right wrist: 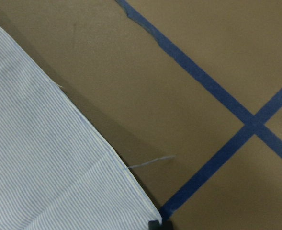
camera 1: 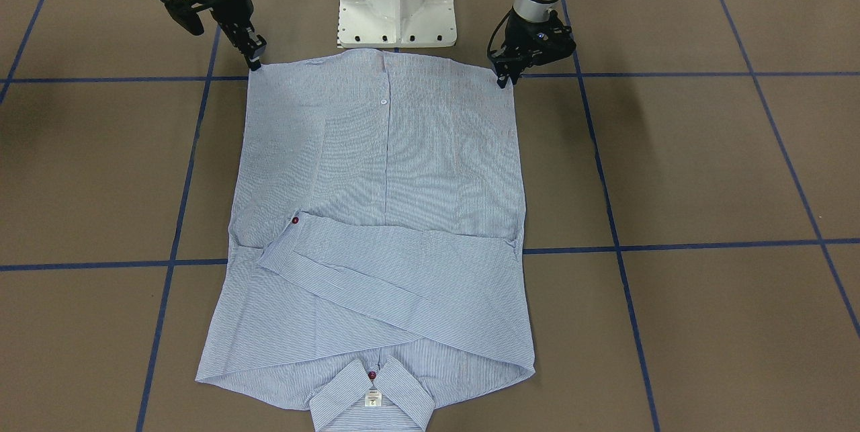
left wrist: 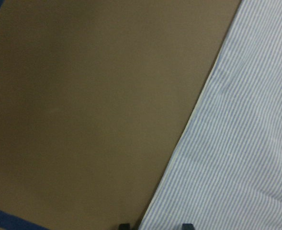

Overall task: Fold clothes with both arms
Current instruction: 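Lower both grippers onto the hem corners nearest the robot and grasp them, then lift the hem with both grippers and fold it toward the collar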

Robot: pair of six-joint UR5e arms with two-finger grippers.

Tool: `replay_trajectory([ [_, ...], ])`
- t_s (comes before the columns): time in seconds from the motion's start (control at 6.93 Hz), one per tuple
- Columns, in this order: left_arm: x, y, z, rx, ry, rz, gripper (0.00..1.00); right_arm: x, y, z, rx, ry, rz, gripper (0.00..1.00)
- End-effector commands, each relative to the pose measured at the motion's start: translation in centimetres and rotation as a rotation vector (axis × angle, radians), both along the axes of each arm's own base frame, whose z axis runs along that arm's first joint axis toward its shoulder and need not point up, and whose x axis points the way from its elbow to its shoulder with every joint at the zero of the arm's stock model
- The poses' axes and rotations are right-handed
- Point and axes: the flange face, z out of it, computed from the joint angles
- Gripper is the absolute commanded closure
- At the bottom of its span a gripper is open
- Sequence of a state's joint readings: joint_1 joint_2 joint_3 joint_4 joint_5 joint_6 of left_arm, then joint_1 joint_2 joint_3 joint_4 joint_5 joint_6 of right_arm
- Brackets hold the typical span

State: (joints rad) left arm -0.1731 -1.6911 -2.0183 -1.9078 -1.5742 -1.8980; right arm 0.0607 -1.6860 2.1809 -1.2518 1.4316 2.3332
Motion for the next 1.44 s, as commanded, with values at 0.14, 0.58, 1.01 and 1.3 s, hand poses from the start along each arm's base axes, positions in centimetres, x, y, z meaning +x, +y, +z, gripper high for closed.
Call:
replay_trajectory([
  [0.14, -1.0, 0.3, -1.1, -0.004, 0.015, -0.002, 1.00, 0.0, 0.0, 0.0, -0.001, 0.001, -0.002, 1.00],
  [0.58, -4.4, 1.2, -5.8, -0.022, 0.072, 0.027, 1.00, 1.3, -2.0, -0.3, -0.003, -0.004, 0.031, 1.00],
  [1.01, -6.3, 1.5, -7.7, -0.092, 0.113, 0.046, 1.00, 4.4, -3.5, -3.0, -0.024, -0.061, 0.045, 1.00],
  [1.3, -9.6, -2.6, -10.5, -0.115, 0.186, -0.028, 1.00, 7.8, -7.0, -6.1, -0.054, -0.138, 0.108, 1.00],
])
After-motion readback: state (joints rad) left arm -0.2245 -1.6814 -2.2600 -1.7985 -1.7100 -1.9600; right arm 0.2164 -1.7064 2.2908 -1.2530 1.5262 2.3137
